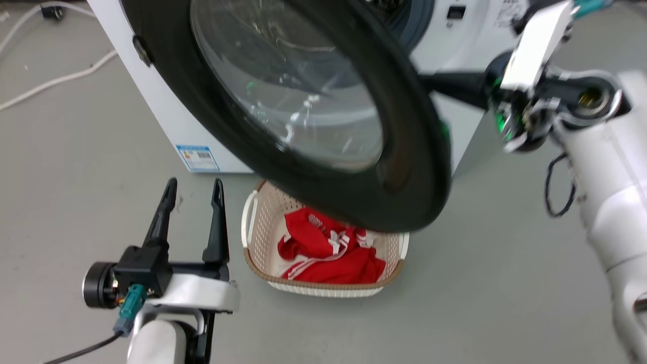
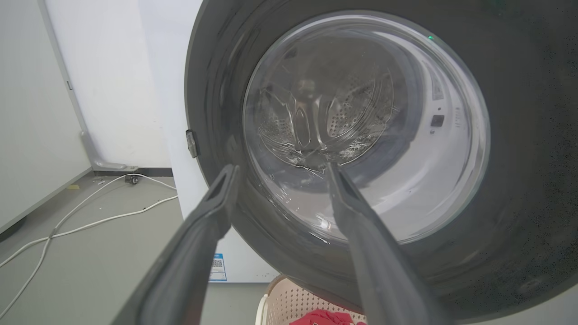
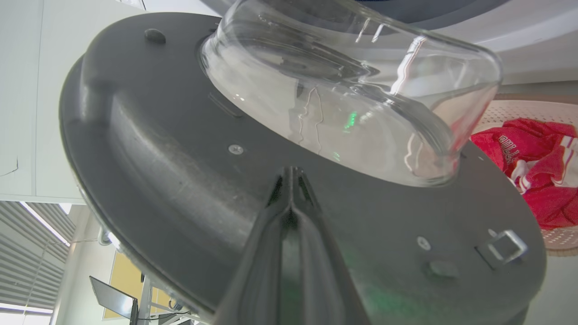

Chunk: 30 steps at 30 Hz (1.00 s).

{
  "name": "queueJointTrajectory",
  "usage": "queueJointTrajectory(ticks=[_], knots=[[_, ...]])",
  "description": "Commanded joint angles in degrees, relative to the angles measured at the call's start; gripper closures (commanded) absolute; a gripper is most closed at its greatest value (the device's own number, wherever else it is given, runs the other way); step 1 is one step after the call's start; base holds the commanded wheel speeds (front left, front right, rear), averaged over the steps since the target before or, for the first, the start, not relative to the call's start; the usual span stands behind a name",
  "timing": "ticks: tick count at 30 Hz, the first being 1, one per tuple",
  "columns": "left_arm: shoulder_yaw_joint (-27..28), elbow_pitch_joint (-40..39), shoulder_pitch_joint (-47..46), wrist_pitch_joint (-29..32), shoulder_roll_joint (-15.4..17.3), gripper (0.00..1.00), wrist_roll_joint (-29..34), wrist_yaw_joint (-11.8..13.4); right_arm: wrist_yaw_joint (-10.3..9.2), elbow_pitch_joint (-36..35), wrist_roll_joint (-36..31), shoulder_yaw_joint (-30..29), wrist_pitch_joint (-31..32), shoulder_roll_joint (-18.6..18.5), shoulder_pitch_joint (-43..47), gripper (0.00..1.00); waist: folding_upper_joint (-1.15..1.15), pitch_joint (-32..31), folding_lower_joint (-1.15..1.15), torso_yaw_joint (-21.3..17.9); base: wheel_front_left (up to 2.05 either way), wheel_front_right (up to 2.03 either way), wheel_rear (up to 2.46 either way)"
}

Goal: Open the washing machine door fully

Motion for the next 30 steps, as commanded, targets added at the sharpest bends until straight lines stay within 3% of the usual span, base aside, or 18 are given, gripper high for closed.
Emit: queueJointTrajectory(ticks=[1, 11, 23, 30], knots=[[-0.09, 0.25, 1.47, -0.15, -0.04, 0.00, -0.09, -0.10, 0.02, -2.16, 0.97, 0.27, 1.45, 1.40, 3.12, 1.00, 0.00, -2.55, 0.00, 0.19, 0.00, 0.00, 0.00], [-0.15, 1.20, 5.85, -0.15, -0.04, 0.00, 0.46, -0.78, 0.01, -12.84, 2.92, 2.73, 5.42, 4.45, 15.10, 1.00, 0.00, -7.21, 0.00, 0.57, 0.00, 0.00, 0.00], [0.02, 1.51, 7.20, -0.15, -0.04, 0.00, 0.46, -1.03, 0.01, -22.13, 2.75, 6.48, 5.52, 6.59, 22.98, 1.00, 0.00, -9.23, 0.00, 0.25, 0.00, 0.00, 0.00], [-0.23, 1.66, 7.66, -0.15, -0.04, 0.00, -0.05, -0.72, 0.01, -26.85, 1.31, 2.96, -4.76, 6.67, 28.00, 1.00, 0.00, -9.80, 0.00, -0.20, 0.00, 0.00, 0.00]])
